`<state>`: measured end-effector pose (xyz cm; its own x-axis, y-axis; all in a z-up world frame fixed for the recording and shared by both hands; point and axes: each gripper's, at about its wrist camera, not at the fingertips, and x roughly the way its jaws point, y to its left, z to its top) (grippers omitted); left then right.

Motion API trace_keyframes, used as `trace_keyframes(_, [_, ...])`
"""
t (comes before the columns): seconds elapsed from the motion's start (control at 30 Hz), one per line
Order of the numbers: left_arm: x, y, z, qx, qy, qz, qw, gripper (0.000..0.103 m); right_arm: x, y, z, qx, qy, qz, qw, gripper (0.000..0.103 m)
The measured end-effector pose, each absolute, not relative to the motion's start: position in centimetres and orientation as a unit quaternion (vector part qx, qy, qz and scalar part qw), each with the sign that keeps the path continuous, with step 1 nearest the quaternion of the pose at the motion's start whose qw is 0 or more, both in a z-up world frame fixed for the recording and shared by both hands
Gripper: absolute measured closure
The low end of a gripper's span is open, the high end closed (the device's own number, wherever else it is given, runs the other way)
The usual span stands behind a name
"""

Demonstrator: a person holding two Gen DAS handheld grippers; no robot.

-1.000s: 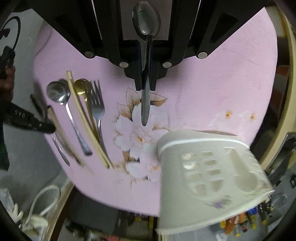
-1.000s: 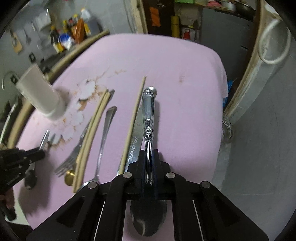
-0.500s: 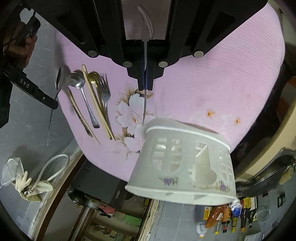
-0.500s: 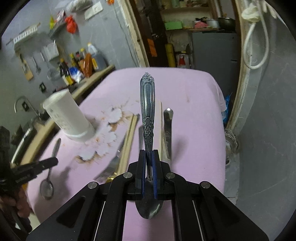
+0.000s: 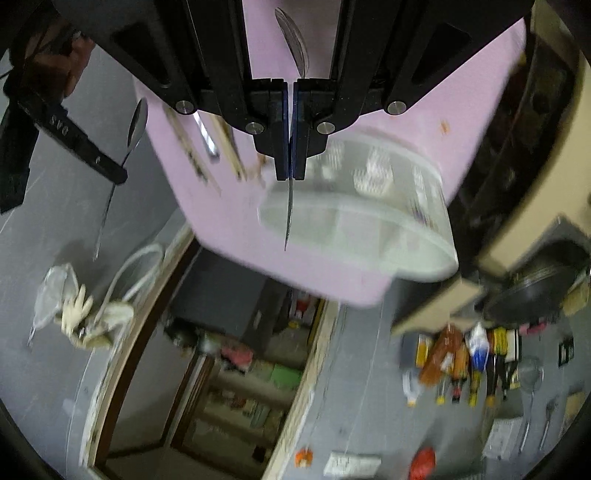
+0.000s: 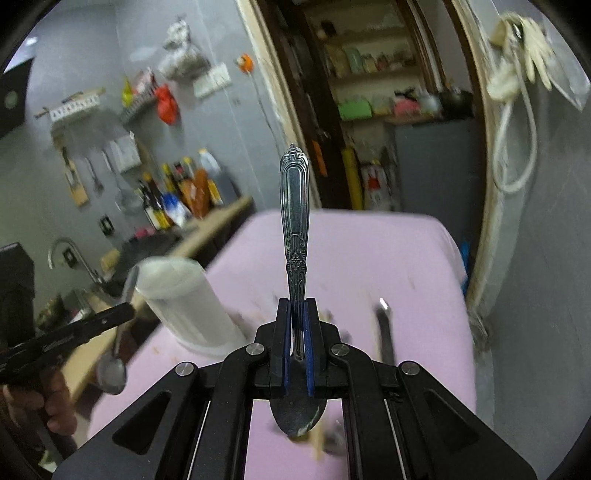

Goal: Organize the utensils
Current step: 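Lift both held spoons and carry them over the white utensil caddy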

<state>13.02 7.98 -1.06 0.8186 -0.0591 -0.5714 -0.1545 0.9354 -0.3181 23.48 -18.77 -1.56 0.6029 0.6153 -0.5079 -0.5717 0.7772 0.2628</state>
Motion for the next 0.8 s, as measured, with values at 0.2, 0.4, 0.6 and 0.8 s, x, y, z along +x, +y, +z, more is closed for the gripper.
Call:
trace_keyframes(0.2, [15.5, 12.7, 3.1, -0.187, 0.230, 0.026, 0.955, 0.103, 24.2, -13.3, 1.9, 0.057, 0.237, 0.377, 0.894, 0.099])
trace_keyframes(0.4, [18.0, 18.2, 4.2, -0.217, 0.178, 0.036, 0.959, 0.103, 24.9, -8.2, 2.9, 0.069, 0.197, 0.392, 0.896, 0.099])
trace_keyframes(0.6, [20.1, 22.0, 3.0, -0.233, 0.163, 0.049, 0.958, 0.103, 25.1, -4.7, 1.2, 0.061, 0.194, 0.377, 0.903, 0.099])
trace_keyframes(0.8, [21.6, 22.3, 1.0, -0.217, 0.164, 0.052, 0.961, 0.103, 25.4, -3.3, -0.8, 0.047, 0.205, 0.357, 0.910, 0.099])
